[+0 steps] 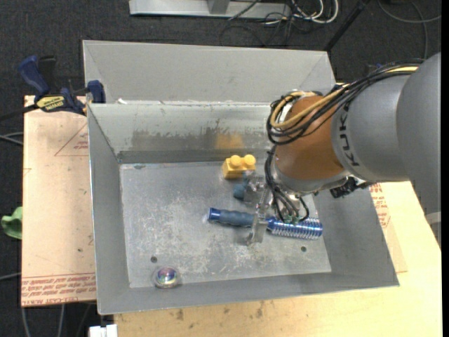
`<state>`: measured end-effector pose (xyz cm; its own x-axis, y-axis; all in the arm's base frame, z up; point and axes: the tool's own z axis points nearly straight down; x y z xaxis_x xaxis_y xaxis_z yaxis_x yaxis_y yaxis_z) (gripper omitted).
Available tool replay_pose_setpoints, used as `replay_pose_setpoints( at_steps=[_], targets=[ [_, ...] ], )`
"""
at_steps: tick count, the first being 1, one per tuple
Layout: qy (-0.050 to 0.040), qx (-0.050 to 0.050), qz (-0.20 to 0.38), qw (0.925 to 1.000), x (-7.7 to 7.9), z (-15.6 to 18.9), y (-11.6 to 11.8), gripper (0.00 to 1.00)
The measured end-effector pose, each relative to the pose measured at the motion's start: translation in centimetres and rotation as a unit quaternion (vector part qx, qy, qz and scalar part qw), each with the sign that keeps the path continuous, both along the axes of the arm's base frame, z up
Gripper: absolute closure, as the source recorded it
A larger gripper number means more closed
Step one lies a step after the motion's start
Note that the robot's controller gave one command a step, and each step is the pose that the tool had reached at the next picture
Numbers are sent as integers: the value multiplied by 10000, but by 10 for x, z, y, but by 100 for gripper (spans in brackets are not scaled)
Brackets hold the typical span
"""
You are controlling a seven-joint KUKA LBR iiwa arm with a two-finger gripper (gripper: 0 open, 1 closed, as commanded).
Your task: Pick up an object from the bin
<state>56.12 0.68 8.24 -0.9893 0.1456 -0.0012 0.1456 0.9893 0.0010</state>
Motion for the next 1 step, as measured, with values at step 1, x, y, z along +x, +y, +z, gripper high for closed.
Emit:
replay_pose_setpoints(
  at_steps=[1],
  targets=[
    [3, 1, 2, 10000, -1, 2, 0, 100]
  ],
)
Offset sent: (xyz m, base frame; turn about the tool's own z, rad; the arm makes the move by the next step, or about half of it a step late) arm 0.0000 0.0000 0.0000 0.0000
